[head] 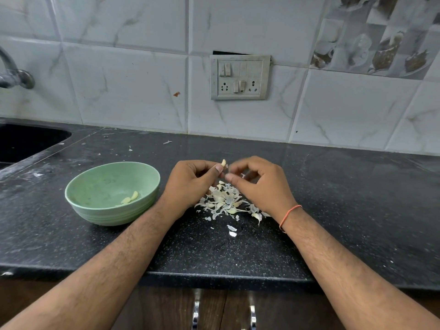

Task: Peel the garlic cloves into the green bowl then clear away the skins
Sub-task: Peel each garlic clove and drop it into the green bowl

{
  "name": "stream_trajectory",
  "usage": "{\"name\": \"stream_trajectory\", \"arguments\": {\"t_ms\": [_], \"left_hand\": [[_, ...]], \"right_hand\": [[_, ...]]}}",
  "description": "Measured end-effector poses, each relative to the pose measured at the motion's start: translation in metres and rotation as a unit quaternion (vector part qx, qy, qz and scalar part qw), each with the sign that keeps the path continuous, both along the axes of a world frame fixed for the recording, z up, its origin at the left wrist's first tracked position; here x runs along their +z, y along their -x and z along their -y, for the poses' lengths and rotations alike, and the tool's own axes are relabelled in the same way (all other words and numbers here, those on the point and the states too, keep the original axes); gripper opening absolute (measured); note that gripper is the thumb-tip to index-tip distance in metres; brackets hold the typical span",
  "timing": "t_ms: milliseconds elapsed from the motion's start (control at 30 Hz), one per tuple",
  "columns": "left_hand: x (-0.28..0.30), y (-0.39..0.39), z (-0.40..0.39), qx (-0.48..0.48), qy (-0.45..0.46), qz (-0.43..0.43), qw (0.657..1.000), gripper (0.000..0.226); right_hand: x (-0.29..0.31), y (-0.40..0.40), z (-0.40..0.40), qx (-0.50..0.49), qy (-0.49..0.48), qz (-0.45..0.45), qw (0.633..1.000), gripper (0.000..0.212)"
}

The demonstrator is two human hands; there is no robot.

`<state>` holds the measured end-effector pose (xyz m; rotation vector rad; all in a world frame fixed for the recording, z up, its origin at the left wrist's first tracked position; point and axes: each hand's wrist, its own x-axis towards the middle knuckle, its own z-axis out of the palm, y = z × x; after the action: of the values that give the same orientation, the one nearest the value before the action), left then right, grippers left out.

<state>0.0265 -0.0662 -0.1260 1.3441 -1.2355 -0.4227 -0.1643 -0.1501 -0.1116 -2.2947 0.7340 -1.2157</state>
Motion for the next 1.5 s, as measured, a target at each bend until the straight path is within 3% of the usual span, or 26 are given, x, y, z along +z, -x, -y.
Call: {"name": "stream_trajectory", "arguments": {"t_ms": [133,267,400,767,933,1267,1500], "left_hand": [[0.0,0.001,0.0,0.002,-0.009,0.011,1.0,0.015],[0.0,0.006,-0.003,0.037,0.002,0.119,0.992,0.009],[-0.001,0.006,-0.005,0.047,0.026,0.173,0.983,0.01],[0.001,0.006,-0.005,0.023,0.041,0.168,0.985,0.013],[0.003,0.006,-0.007,0.005,0.029,0.127,0.991,0.014],[0.003,0.008,-0.005,-0.051,0.0,-0.052,0.997,0.014],[0.002,0.007,-0.001,-0.049,-0.021,-0.096,0.994,0.021]], "right_hand": [[0.001,0.001,-0.001,0.001,0.008,0.03,1.0,0.015],[0.002,0.0,-0.004,-0.007,0.001,0.021,1.0,0.008],[0.001,-0.001,-0.006,-0.016,-0.006,0.009,1.0,0.007],[0.001,-0.003,-0.006,0.004,-0.06,0.021,0.998,0.014],[0.002,-0.002,-0.003,0.018,-0.082,0.033,0.996,0.013],[0.001,-0.005,-0.003,0.003,-0.085,0.019,0.996,0.017],[0.003,0.0,0.003,0.039,-0.104,0.039,0.993,0.018]]}}
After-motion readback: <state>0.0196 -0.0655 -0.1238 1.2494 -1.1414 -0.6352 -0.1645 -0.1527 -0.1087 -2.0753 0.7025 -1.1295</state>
